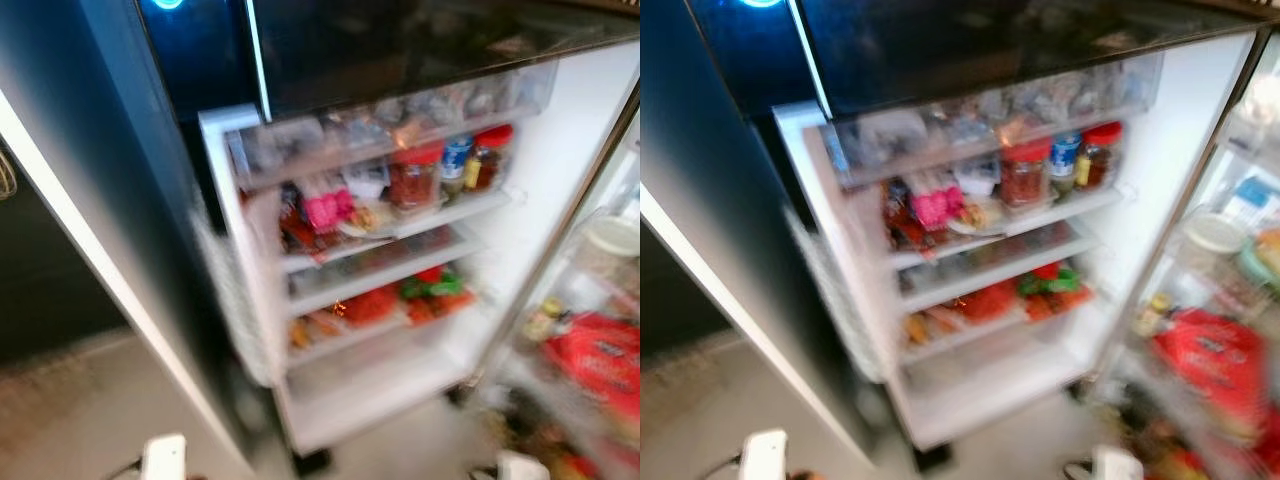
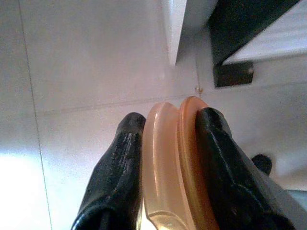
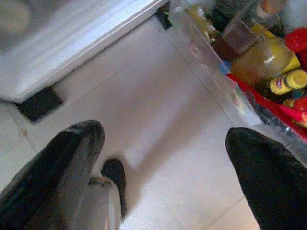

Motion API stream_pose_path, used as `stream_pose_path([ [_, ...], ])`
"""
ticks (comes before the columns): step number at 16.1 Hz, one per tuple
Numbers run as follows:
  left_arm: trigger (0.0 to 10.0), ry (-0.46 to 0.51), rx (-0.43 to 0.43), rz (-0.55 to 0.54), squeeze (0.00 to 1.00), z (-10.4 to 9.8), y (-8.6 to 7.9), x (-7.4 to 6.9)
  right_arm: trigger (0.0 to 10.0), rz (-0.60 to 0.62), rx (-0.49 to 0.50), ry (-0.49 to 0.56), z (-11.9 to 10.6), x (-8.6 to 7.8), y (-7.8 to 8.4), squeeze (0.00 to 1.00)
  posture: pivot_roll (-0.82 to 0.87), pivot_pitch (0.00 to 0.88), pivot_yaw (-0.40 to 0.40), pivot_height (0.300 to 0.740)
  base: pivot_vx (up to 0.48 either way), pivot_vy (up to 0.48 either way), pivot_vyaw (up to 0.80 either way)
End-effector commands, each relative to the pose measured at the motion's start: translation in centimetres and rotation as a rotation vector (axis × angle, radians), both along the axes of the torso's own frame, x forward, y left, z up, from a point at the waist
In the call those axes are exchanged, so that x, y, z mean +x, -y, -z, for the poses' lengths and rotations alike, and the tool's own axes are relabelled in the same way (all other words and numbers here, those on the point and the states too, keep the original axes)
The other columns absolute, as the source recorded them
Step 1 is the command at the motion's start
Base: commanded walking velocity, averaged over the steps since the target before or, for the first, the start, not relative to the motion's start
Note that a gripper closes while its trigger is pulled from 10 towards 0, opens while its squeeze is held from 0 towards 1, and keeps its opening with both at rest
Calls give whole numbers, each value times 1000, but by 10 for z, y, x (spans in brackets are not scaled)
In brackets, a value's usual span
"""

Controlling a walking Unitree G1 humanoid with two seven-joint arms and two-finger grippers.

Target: Restocking fridge

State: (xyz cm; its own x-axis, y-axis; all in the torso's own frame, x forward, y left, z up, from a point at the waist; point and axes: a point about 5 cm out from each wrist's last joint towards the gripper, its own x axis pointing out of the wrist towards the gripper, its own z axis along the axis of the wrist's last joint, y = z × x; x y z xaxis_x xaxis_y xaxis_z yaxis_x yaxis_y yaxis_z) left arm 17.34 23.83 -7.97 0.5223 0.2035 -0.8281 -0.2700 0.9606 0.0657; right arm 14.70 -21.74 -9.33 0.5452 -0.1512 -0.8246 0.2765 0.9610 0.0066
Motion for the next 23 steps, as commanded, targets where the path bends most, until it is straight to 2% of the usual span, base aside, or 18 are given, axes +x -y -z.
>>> stream_pose_path([
  [1,10000,-25,-31,1,0,4,7,-4,10000,-8,-9,-9,1,-4,1,0,-61,0,39,740,0,-360,450],
  [4,10000,-24,-29,0,0,4,7,-4,10000,-6,-1,-18,2,-5,0,0,-60,0,41,740,0,-351,160],
  [8,10000,-25,-26,-3,0,4,6,-5,10000,-46,-16,-30,2,-5,1,0,-61,0,39,740,0,0,0],
  [10,10000,-21,-21,3,0,2,3,-3,10000,-62,-10,-33,2,-5,0,0,-61,0,39,740,0,0,0],
  [13,10000,-5,-11,14,0,-4,-1,8,10000,-61,-27,-34,2,-5,1,0,-56,0,41,740,0,0,0],
  [17,10000,-7,-11,9,0,-4,-1,8,10000,-113,-20,-52,2,-4,-1,0,-51,0,40,740,0,0,0],
  [23,10000,-8,-15,11,0,-3,-1,8,10000,-130,-11,-58,2,-4,-1,0,-50,0,36,740,0,-289,0],
])
